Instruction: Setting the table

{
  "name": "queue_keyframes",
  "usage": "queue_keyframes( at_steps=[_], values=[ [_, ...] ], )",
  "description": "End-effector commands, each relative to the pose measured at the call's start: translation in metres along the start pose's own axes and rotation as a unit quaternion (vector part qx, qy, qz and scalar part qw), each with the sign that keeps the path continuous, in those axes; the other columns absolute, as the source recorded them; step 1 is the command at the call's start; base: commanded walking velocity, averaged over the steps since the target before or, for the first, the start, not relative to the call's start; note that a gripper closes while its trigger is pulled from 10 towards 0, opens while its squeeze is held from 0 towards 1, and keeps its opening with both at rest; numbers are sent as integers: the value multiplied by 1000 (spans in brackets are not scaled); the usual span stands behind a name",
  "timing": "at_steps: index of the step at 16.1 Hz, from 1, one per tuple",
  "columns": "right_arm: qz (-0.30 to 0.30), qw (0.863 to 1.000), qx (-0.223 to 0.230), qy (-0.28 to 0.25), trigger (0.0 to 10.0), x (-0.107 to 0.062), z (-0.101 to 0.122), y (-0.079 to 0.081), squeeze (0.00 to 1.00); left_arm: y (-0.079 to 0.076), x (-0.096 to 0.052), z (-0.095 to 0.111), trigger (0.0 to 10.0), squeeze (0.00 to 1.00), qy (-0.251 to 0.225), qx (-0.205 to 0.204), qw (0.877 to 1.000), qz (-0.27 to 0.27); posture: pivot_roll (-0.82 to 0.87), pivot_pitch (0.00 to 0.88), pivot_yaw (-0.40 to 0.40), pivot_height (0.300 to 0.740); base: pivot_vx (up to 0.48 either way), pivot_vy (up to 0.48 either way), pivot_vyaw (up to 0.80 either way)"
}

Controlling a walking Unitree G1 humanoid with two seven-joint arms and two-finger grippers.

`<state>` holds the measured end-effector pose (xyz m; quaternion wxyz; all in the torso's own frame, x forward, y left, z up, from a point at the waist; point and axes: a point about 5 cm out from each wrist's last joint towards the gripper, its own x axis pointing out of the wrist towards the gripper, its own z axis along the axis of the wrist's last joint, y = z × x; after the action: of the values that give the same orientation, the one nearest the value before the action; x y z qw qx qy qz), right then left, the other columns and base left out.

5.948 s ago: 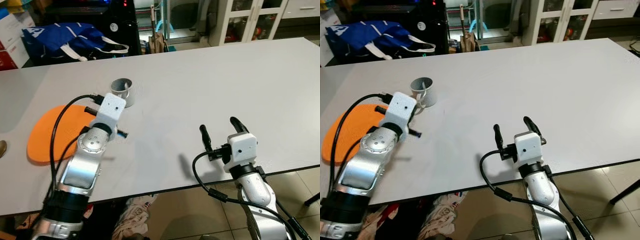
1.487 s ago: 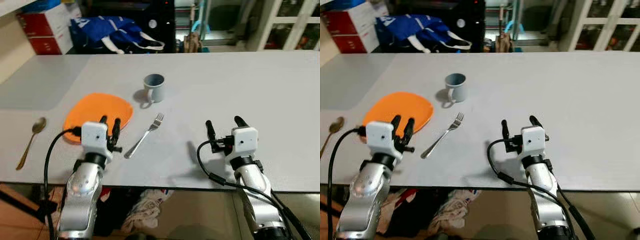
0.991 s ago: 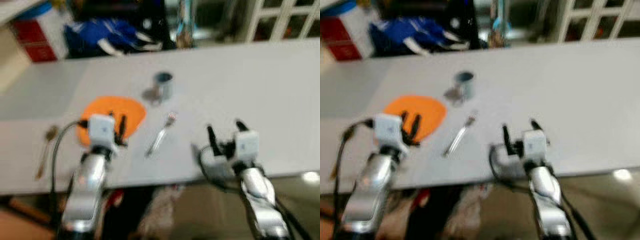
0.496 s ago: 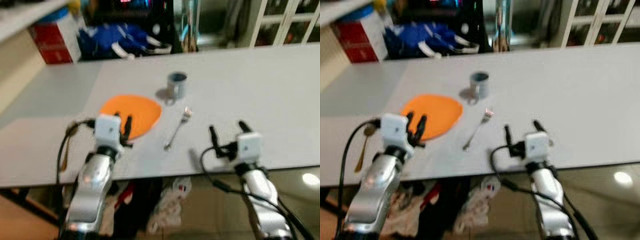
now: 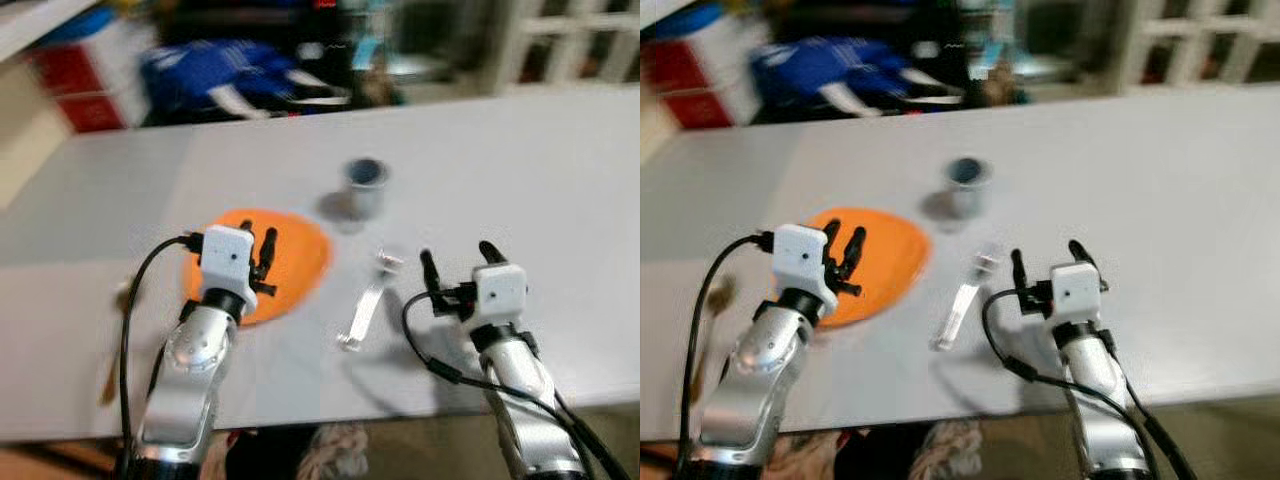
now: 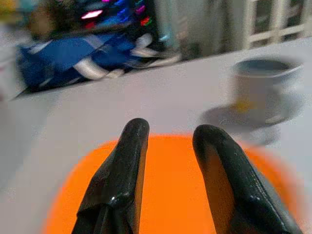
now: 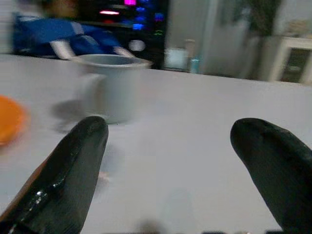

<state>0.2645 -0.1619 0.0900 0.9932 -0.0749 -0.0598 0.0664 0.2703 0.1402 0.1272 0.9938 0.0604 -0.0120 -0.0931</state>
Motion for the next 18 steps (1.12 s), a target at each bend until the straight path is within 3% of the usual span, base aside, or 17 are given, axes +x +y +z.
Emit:
queue_keyframes(
  at_steps=[1, 5, 7, 9, 12, 13, 15, 18],
  values=[
    [6, 1000, 6, 6, 10000, 0, -1, 3, 0, 2, -1, 3, 10000, 0, 0, 4, 1000, 8, -154, 0, 91, 722, 0, 0, 0],
    [-1, 999, 30, 42, 10000, 23, -8, -11, 0, 3, 1, 11, 10000, 0, -5, -3, 1000, 10, -135, 0, 88, 722, 0, 0, 0],
    [-8, 996, 59, 63, 10000, 32, -12, -11, 0, 8, 1, 17, 10000, 0, -7, -1, 1000, 14, -115, 1, 85, 722, 0, 0, 0],
    [-9, 997, 60, 54, 10000, 34, -9, -9, 0, 9, 1, 20, 10000, 0, -11, -1, 1000, 17, -113, 3, 82, 722, 0, 0, 0],
    [22, 997, 63, 24, 10000, 22, 8, 2, 0, 8, -3, 26, 10000, 0, -20, 2, 1000, 21, -114, 11, 77, 722, 0, 0, 0],
    [56, 997, 53, 11, 10000, 1, 15, 13, 0, 8, -4, 24, 10000, 0, -20, 4, 1000, 23, -128, 8, 77, 722, 0, 0, 0],
    [62, 996, 52, 30, 10000, -13, 6, 17, 0, 9, -2, 20, 10000, 0, -11, -3, 1000, 22, -146, 1, 82, 722, 0, 0, 0],
    [52, 997, 52, 35, 10000, -15, 4, 14, 0, 7, 0, 19, 10000, 0, -11, -4, 1000, 20, -155, 0, 87, 722, 0, 0, 0]
  ],
)
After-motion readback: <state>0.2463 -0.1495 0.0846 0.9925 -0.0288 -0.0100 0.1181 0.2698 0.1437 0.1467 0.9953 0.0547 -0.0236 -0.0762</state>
